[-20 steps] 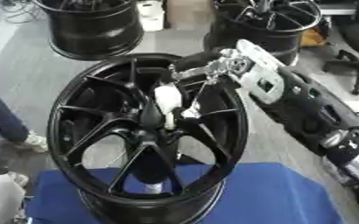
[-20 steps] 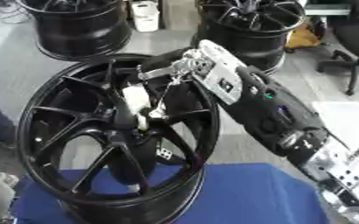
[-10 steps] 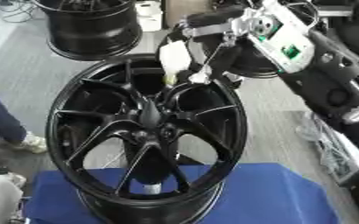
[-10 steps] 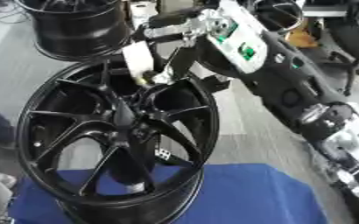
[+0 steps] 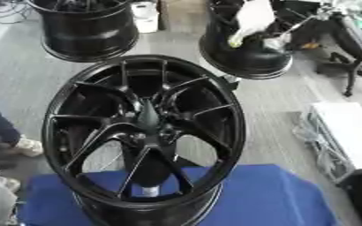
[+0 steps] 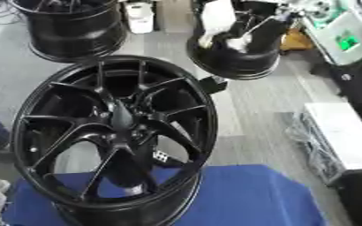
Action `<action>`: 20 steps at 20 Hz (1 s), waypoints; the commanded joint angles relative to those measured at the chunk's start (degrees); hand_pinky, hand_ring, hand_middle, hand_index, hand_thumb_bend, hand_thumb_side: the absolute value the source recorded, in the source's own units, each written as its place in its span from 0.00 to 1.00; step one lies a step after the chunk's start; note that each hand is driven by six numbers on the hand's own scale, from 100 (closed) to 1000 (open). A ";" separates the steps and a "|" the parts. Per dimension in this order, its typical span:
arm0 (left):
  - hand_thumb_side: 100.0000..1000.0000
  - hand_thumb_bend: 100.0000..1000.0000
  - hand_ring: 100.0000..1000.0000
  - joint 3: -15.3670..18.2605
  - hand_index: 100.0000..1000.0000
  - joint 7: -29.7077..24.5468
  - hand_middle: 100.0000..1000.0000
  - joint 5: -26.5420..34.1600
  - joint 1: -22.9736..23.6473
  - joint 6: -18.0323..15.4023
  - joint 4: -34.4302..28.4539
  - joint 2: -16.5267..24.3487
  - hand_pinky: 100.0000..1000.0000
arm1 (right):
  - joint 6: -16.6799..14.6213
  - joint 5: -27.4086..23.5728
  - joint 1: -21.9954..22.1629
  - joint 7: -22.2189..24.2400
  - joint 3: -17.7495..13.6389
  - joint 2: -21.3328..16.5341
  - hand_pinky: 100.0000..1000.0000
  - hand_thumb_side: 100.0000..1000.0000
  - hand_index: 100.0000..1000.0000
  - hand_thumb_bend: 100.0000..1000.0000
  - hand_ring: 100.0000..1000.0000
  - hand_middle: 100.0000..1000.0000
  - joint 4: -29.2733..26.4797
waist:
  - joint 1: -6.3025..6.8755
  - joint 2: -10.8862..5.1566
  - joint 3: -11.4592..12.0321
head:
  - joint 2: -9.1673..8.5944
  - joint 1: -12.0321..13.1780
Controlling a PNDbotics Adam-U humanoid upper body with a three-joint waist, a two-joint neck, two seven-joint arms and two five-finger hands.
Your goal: Pull the pin out of the wheel hub.
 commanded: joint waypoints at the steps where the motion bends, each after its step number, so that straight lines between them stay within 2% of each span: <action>1: 0.68 0.53 0.61 1.49 0.71 1.44 0.59 -0.24 -0.43 -0.16 -1.30 0.39 0.62 | 3.02 0.77 2.67 -3.24 -5.92 -6.48 0.64 0.16 0.85 0.00 0.47 0.38 3.91 | 0.58 -0.15 -1.06 | -0.89 1.83; 3: 0.68 0.52 0.61 2.30 0.71 2.26 0.59 -0.29 -0.74 -0.24 -1.53 0.14 0.62 | 5.00 1.86 5.88 -5.22 -9.13 -5.12 0.69 0.12 0.91 0.00 0.60 0.59 7.08 | 0.90 0.64 -2.65 | -1.12 2.83; 4: 0.68 0.52 0.61 2.72 0.71 2.69 0.59 -0.27 -1.03 -0.30 -1.67 -0.03 0.62 | 6.01 2.73 7.53 -6.23 -10.78 -3.77 0.75 0.11 0.95 0.00 0.71 0.73 8.73 | 1.19 1.13 -3.39 | -1.48 3.34; 6: 0.68 0.52 0.61 3.32 0.71 3.39 0.59 -0.16 -1.48 -0.41 -1.91 -0.27 0.62 | 8.07 4.69 10.88 -8.29 -14.13 -0.64 0.81 0.53 0.97 0.00 0.79 0.84 12.07 | 1.70 1.78 -4.19 | -2.08 3.83; 10: 0.68 0.52 0.61 3.12 0.71 3.52 0.59 0.01 -1.49 -0.49 -2.00 -0.32 0.62 | 12.32 7.38 17.78 -12.54 -21.03 6.20 0.82 0.81 0.95 0.00 0.82 0.85 18.97 | 2.06 1.76 -3.66 | -1.86 2.82; 11: 0.68 0.52 0.61 2.81 0.71 3.27 0.59 0.01 -1.39 -0.47 -1.94 -0.28 0.62 | 13.35 6.81 19.45 -13.57 -22.70 7.87 0.81 0.82 0.95 0.00 0.81 0.84 20.65 | 2.02 1.57 -3.19 | -1.52 2.20; 12: 0.68 0.52 0.61 2.46 0.71 2.96 0.59 0.00 -1.27 -0.44 -1.87 -0.22 0.62 | 14.35 6.04 21.07 -14.57 -24.32 9.49 0.80 0.79 0.94 0.00 0.79 0.83 22.27 | 1.92 1.34 -2.68 | -1.17 1.57; 13: 0.68 0.52 0.61 2.08 0.71 2.59 0.59 -0.04 -1.12 -0.40 -1.77 -0.13 0.62 | 15.38 5.12 22.76 -15.60 -26.01 11.18 0.79 0.71 0.93 0.00 0.77 0.81 23.95 | 1.78 1.01 -2.07 | -0.77 0.93; 15: 0.68 0.52 0.61 1.42 0.71 1.92 0.59 -0.04 -0.89 -0.34 -1.64 0.05 0.62 | 16.08 3.07 26.64 -17.99 -29.89 14.64 0.78 0.66 0.92 0.00 0.76 0.79 24.50 | 1.51 0.41 -0.84 | -0.16 -0.22; 16: 0.68 0.52 0.61 0.77 0.71 1.36 0.59 0.00 -0.78 -0.27 -1.55 0.18 0.62 | 12.54 0.17 34.22 -23.69 -34.42 18.62 0.76 0.57 0.91 0.00 0.73 0.76 19.23 | 1.35 -0.08 0.53 | 0.30 -1.50; 17: 0.68 0.52 0.61 0.19 0.71 0.79 0.59 0.08 -0.74 -0.24 -1.48 0.24 0.62 | 8.88 -2.82 39.62 -32.42 -35.29 22.17 0.75 0.53 0.91 0.00 0.73 0.75 13.90 | 1.29 -0.34 1.62 | 0.56 -2.47; 19: 0.68 0.52 0.61 -0.37 0.71 0.09 0.59 0.19 -0.79 -0.22 -1.38 0.24 0.62 | 4.14 -5.98 43.48 -49.39 -30.90 26.22 0.72 0.46 0.89 0.00 0.69 0.72 7.50 | 1.31 -0.45 2.69 | 0.75 -3.34; 20: 0.68 0.52 0.61 -0.50 0.71 -0.11 0.59 0.23 -0.77 -0.24 -1.36 0.22 0.62 | 2.17 -6.34 43.73 -54.57 -28.45 27.72 0.71 0.45 0.88 0.00 0.66 0.69 4.89 | 1.35 -0.43 2.89 | 0.78 -3.50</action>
